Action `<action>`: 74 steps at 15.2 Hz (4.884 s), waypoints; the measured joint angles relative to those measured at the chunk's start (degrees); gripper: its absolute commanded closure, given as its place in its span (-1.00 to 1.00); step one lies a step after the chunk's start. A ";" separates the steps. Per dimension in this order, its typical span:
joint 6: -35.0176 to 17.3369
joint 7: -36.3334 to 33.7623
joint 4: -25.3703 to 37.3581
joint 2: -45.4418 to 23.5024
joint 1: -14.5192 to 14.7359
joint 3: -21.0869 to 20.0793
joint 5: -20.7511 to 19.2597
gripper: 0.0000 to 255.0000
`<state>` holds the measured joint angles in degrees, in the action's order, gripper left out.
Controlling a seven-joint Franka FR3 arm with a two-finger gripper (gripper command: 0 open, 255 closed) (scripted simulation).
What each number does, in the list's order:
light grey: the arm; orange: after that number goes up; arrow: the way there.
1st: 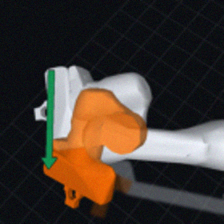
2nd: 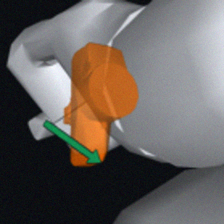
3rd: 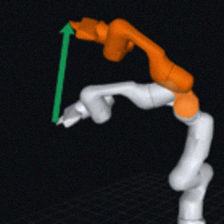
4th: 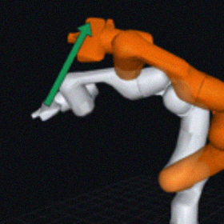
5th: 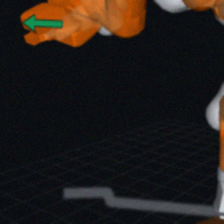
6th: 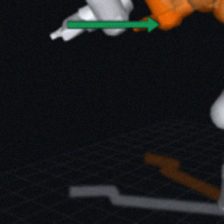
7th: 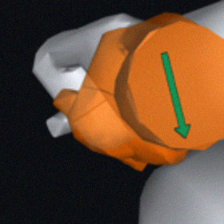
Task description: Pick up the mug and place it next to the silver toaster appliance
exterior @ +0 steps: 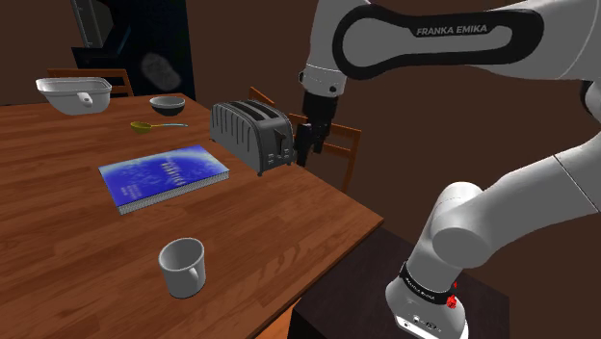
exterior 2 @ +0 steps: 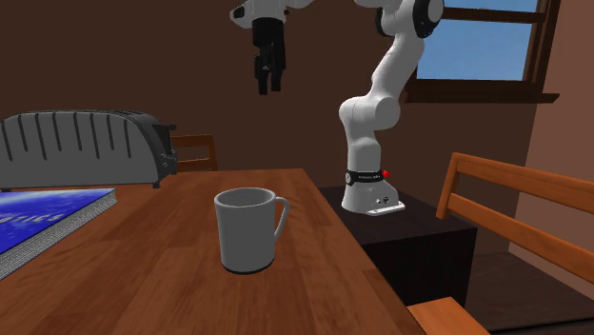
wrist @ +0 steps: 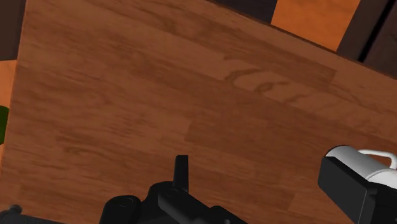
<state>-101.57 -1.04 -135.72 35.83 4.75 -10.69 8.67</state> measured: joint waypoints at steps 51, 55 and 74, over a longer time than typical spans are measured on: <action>-33.23 -26.31 16.64 -47.41 7.64 -18.44 -14.16 1.00; -30.68 -25.40 17.68 -45.65 7.23 -18.76 -12.87 1.00; -16.88 -23.08 26.26 -39.60 6.44 -19.34 -8.91 1.00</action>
<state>-118.45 -24.12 -109.46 -3.77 11.19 -30.03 -0.24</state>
